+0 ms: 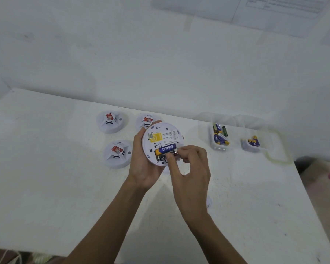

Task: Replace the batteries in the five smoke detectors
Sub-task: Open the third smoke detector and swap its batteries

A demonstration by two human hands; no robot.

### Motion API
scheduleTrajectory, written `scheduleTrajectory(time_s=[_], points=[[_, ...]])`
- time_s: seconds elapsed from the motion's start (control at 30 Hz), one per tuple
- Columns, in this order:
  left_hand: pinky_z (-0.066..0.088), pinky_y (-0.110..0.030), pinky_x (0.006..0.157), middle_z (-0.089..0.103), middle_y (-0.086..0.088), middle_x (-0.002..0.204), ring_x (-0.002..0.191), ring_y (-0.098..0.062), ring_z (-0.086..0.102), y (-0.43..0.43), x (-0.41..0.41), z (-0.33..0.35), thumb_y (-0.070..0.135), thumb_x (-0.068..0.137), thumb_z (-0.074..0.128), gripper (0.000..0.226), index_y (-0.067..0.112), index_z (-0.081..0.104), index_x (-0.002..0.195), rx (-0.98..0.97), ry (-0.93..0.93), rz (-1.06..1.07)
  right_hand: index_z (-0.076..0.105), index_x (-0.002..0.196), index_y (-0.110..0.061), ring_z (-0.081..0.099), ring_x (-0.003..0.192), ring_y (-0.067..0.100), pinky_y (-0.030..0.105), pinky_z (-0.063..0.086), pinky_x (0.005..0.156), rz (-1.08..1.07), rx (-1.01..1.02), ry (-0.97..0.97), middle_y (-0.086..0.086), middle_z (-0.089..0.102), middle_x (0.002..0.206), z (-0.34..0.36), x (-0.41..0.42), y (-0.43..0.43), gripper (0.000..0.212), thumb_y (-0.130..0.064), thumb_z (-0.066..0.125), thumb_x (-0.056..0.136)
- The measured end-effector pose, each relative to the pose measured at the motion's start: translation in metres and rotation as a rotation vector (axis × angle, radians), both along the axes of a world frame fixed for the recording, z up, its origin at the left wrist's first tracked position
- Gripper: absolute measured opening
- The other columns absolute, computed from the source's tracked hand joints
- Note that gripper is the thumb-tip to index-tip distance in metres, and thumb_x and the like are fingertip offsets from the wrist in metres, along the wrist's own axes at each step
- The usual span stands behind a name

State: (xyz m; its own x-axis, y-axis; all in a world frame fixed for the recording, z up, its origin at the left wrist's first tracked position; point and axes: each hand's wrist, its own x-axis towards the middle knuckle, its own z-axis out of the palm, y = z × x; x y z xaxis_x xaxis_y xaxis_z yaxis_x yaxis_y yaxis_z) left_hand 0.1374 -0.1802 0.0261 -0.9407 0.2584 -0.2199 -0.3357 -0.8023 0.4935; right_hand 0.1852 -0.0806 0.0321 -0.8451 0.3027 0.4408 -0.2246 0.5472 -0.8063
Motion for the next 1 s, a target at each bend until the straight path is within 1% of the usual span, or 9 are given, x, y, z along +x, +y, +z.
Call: scheduleTrajectory(time_s=[0.1, 0.27, 0.4, 0.5, 0.67, 0.77, 0.87, 0.97, 1.0], points=[[0.056, -0.043, 0.079, 0.049, -0.017, 0.141, 0.119, -0.036, 0.055, 0.0, 0.0, 0.001, 0.052, 0.084, 0.039, 0.065, 0.02, 0.045, 0.14, 0.012, 0.026, -0.007, 0.068, 0.09, -0.003, 0.056, 0.085, 0.002, -0.003, 0.041, 0.077, 0.005, 0.031, 0.015, 0.01, 0.061, 0.1, -0.001, 0.0, -0.001, 0.029, -0.028, 0.07, 0.075], [0.054, -0.044, 0.087, 0.039, -0.019, 0.148, 0.134, -0.04, 0.039, -0.003, -0.004, 0.001, 0.053, 0.086, 0.038, 0.07, 0.017, 0.034, 0.147, -0.007, 0.041, -0.041, 0.071, 0.097, -0.005, 0.061, 0.094, 0.012, 0.004, 0.048, 0.078, 0.0, 0.097, 0.067, 0.011, 0.062, 0.106, -0.003, 0.001, -0.006, 0.038, -0.038, 0.06, 0.082], [0.05, -0.044, 0.094, 0.041, -0.018, 0.147, 0.129, -0.037, 0.046, -0.006, -0.007, -0.001, 0.053, 0.085, 0.04, 0.07, 0.017, 0.036, 0.145, -0.003, 0.038, -0.035, 0.071, 0.103, -0.002, 0.061, 0.094, 0.011, 0.004, 0.048, 0.08, 0.041, 0.103, 0.061, 0.011, 0.062, 0.108, -0.007, -0.001, -0.005, 0.039, -0.034, 0.061, 0.083], [0.045, -0.046, 0.1, 0.04, -0.018, 0.148, 0.135, -0.038, 0.04, -0.009, -0.01, -0.002, 0.053, 0.085, 0.042, 0.071, 0.017, 0.037, 0.145, -0.008, 0.049, -0.038, 0.071, 0.103, -0.002, 0.062, 0.094, 0.012, 0.01, 0.052, 0.079, 0.089, 0.125, 0.068, 0.01, 0.063, 0.108, -0.008, -0.002, 0.0, 0.036, -0.031, 0.059, 0.086], [0.044, -0.048, 0.101, 0.036, -0.018, 0.15, 0.136, -0.038, 0.037, -0.008, -0.01, -0.006, 0.053, 0.086, 0.042, 0.071, 0.016, 0.035, 0.146, 0.005, 0.041, -0.049, 0.071, 0.101, -0.002, 0.061, 0.093, 0.006, 0.006, 0.048, 0.078, 0.148, 0.102, 0.062, 0.006, 0.065, 0.103, 0.001, 0.001, 0.019, 0.031, -0.028, 0.057, 0.089], [0.052, -0.048, 0.093, 0.039, -0.018, 0.147, 0.126, -0.036, 0.05, -0.009, -0.007, -0.007, 0.049, 0.083, 0.051, 0.072, 0.015, 0.037, 0.145, 0.063, 0.048, -0.064, 0.07, 0.101, -0.006, 0.06, 0.086, 0.004, 0.004, 0.043, 0.075, 0.129, 0.095, 0.049, 0.002, 0.065, 0.098, 0.004, 0.003, 0.039, 0.025, -0.021, 0.054, 0.089], [0.053, -0.046, 0.088, 0.041, -0.019, 0.145, 0.121, -0.035, 0.055, -0.011, -0.006, -0.011, 0.047, 0.085, 0.05, 0.072, 0.016, 0.033, 0.147, 0.084, 0.05, -0.094, 0.067, 0.108, -0.012, 0.062, 0.084, 0.008, 0.007, 0.044, 0.075, 0.075, 0.12, -0.15, 0.001, 0.066, 0.099, -0.005, 0.004, 0.064, 0.02, -0.015, 0.061, 0.089], [0.05, -0.045, 0.093, 0.03, -0.018, 0.153, 0.133, -0.037, 0.041, -0.012, -0.005, -0.017, 0.048, 0.087, 0.049, 0.072, 0.018, 0.028, 0.149, 0.078, 0.042, -0.115, 0.063, 0.119, -0.013, 0.061, 0.093, 0.017, 0.024, 0.048, 0.083, 0.047, 0.277, -0.528, 0.005, 0.063, 0.11, -0.032, 0.004, 0.087, 0.03, -0.024, 0.06, 0.091], [0.051, -0.045, 0.092, 0.031, -0.018, 0.152, 0.133, -0.037, 0.04, -0.011, -0.005, -0.018, 0.048, 0.088, 0.046, 0.07, 0.018, 0.028, 0.149, 0.081, 0.033, -0.12, 0.064, 0.115, -0.011, 0.06, 0.095, 0.02, 0.03, 0.048, 0.086, 0.049, 0.353, -0.643, 0.006, 0.063, 0.109, -0.042, 0.005, 0.091, 0.031, -0.03, 0.058, 0.091]])
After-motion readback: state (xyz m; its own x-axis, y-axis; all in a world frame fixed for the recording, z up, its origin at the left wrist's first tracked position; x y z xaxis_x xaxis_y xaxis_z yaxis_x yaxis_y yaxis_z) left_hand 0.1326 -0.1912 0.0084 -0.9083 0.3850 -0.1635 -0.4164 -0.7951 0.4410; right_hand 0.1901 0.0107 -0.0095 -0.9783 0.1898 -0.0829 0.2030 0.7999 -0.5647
